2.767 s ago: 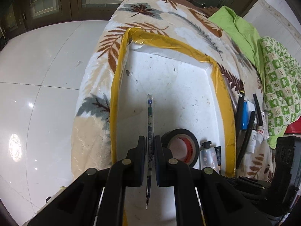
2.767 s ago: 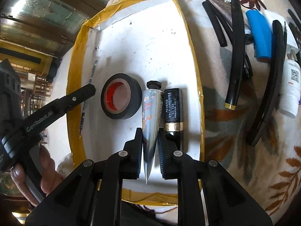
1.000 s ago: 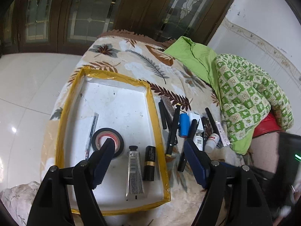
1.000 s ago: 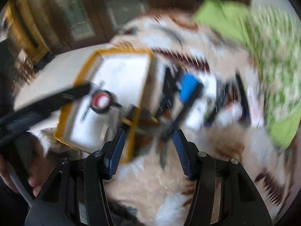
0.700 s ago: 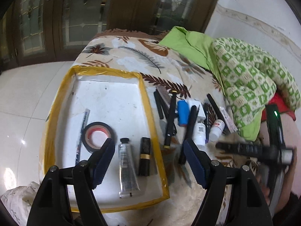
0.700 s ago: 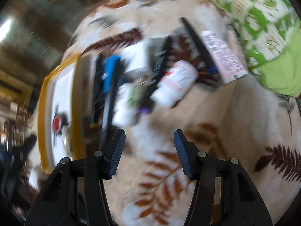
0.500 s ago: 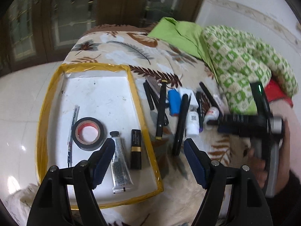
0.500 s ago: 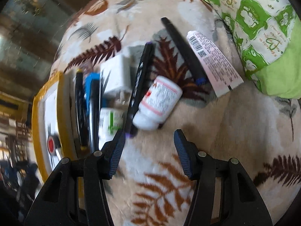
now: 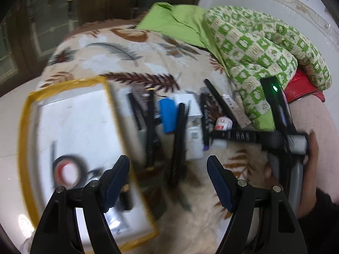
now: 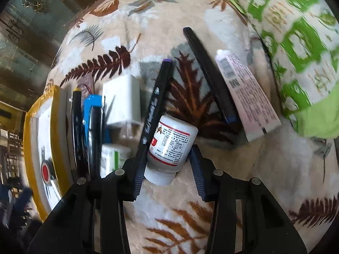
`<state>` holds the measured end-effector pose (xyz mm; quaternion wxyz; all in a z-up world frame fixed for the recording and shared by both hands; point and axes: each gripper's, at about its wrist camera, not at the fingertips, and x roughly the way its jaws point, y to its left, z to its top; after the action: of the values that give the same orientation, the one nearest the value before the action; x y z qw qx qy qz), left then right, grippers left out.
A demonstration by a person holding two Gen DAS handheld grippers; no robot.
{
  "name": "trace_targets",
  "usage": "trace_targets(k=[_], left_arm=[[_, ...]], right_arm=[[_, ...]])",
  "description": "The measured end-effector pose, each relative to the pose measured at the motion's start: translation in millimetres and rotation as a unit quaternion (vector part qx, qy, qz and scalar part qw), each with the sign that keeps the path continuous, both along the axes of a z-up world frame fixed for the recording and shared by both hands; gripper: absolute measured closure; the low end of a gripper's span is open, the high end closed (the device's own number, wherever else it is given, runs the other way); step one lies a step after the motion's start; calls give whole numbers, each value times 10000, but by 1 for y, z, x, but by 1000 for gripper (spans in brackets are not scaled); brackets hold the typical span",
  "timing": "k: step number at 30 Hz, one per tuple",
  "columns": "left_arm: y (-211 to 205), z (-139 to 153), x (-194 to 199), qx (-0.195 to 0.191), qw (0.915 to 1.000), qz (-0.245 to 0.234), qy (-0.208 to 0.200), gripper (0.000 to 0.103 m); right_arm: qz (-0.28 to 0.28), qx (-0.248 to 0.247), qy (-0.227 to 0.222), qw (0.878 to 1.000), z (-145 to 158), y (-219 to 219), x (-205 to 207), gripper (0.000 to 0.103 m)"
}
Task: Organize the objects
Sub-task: 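Grasp the white pill bottle with the right tool while the left tool grasps a black pen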
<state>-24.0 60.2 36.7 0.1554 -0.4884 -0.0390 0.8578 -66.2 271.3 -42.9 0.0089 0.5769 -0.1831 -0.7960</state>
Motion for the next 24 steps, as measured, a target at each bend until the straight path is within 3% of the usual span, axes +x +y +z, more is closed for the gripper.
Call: trace_targets(k=[3,6,12,16,17,18,19,24], left_arm=[[12,-18,-24,320,9989,-160,-312,28],[19,-34,-40,340,9979,-184,-520,28],[17,-59,-55,371,9947,-214,-931,52],[11,-72,-59,589,9919,-160,-1113,53],[10,-71,-59,626,9921,-142,-1080,56],[9,-70,-59,607,9927,-115,-1038,78],[8,-70,-59,604,9925,-129,-1052,87],[8,-72,-52,634,9915,-224,-1112,88]], right_arm=[[82,-14,59,9999,2,9,13,63],[78,-71,37,9999,-1,16,20,63],[-43,-309,-3,9995,-4,21,21,63],[-42,-344,-48,9994,-7,20,21,63],[-40,-338,-43,9994,-7,20,21,63],[-36,-331,-31,9994,-7,21,23,63],[-28,-332,-20,9994,-6,22,24,63],[-38,-385,-26,9992,-7,25,22,63]])
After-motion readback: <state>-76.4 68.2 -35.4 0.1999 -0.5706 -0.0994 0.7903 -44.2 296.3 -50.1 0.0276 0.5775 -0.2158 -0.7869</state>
